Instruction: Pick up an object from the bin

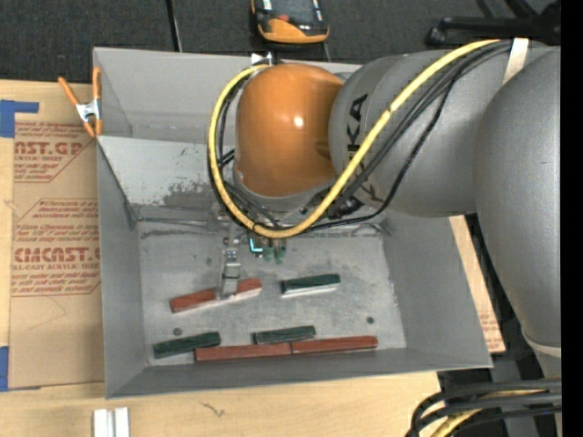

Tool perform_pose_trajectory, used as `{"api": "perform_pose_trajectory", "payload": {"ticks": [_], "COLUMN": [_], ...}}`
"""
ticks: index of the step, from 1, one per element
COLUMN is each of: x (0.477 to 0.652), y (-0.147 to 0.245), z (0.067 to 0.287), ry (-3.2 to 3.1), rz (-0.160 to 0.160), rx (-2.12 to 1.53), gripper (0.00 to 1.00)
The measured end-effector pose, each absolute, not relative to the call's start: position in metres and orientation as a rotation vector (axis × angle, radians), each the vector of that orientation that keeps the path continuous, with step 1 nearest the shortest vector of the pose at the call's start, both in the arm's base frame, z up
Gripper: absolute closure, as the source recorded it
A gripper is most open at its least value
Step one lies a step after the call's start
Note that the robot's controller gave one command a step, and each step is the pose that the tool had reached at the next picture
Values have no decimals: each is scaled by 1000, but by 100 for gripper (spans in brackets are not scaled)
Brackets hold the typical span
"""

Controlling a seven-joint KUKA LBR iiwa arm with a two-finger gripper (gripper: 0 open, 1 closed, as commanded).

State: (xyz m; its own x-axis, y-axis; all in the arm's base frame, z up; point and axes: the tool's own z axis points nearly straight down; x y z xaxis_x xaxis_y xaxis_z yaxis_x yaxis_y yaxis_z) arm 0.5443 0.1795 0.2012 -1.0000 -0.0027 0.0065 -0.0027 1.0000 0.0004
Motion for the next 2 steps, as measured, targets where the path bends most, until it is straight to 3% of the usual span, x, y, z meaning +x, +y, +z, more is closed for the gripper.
{"api": "perform_pose_trajectory", "payload": {"ticks": [1, 2], "x": [546, 551], "y": [179, 173], "z": [206, 146], "ry": [-3143, -3143], "rz": [-3, -2], "rx": [0, 153], "gripper": [0, 0]}}
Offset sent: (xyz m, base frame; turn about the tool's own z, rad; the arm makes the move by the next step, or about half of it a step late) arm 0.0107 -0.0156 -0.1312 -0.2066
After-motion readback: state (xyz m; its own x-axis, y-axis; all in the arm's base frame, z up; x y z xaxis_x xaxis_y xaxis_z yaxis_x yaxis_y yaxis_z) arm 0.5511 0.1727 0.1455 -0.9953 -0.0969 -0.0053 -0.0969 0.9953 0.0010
